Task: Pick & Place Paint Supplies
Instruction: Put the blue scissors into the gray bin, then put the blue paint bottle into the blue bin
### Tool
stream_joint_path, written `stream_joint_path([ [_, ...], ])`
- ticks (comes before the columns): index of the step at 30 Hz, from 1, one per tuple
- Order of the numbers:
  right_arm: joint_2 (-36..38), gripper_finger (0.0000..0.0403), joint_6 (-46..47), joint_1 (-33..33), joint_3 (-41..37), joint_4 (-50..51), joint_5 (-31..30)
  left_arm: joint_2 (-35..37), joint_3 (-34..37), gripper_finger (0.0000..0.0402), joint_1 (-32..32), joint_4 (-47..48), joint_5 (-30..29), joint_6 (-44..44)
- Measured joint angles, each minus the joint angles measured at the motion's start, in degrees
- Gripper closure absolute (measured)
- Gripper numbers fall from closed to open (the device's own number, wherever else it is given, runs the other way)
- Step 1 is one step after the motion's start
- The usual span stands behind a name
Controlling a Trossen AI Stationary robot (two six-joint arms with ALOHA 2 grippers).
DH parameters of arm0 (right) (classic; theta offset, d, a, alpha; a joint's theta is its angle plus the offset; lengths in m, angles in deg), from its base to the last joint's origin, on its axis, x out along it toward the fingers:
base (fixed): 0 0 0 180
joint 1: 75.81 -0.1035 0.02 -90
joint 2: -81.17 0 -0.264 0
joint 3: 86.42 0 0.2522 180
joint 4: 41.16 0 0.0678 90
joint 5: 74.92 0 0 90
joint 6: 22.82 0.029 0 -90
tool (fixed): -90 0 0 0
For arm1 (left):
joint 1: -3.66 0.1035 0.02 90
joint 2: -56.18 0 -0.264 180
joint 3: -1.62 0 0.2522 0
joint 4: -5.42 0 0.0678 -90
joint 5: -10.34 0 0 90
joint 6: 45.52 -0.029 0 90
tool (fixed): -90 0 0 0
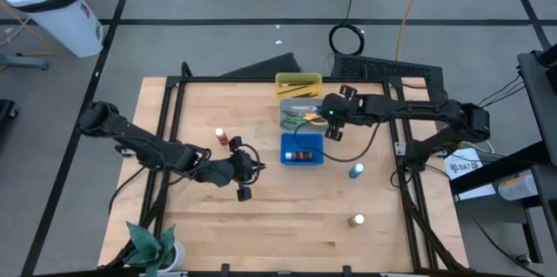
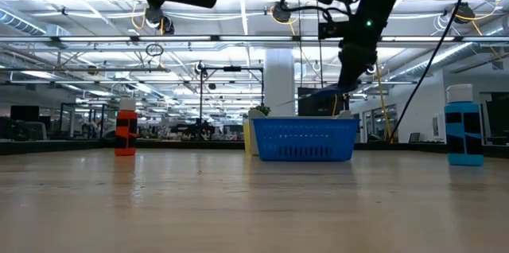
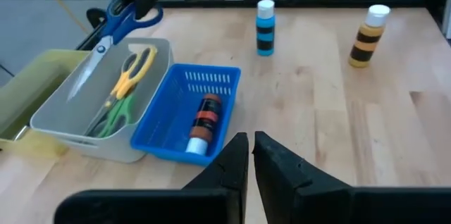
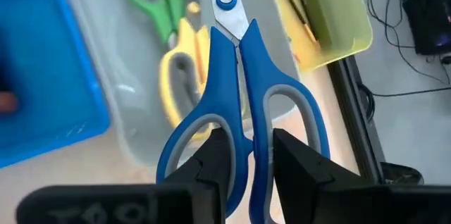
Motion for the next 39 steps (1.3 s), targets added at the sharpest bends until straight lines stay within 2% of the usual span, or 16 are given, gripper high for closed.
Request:
stream_joint_path([
  [7,-3.0,0.0330,-0.4,1.2,0.0,-2.9,4.2,0.0,0.8,0.0364,1.1,0.6,0.1,0.8],
  [12,-7.3,0.0322,-2.6,2.1,0.0,-8.1,4.3,0.0,1.2,0.0364,2.1,0.6,0.1,2.6],
  [19,-8.1,0.0180,-1.5,1.6,0.1,-10.5,4.4,0.0,1.2,0.0364,2.3,0.7,1.5,3.5],
  [24,-4.6,0.0120,1.7,0.1,0.1,-8.7,4.4,0.0,1.2,0.0364,2.3,0.9,1.5,3.5],
  [30,4.0,0.0107,11.4,-5.8,0.1,4.1,6.7,0.0,1.2,0.0364,2.3,1.0,1.5,3.5],
  [36,10.7,0.0120,28.4,-17.1,0.1,21.5,7.9,-0.4,1.2,0.0364,2.4,1.0,1.5,3.5],
  [39,11.7,0.0121,36.9,-22.6,0.1,27.6,10.9,-1.0,1.2,0.0364,2.4,1.1,1.5,3.5],
])
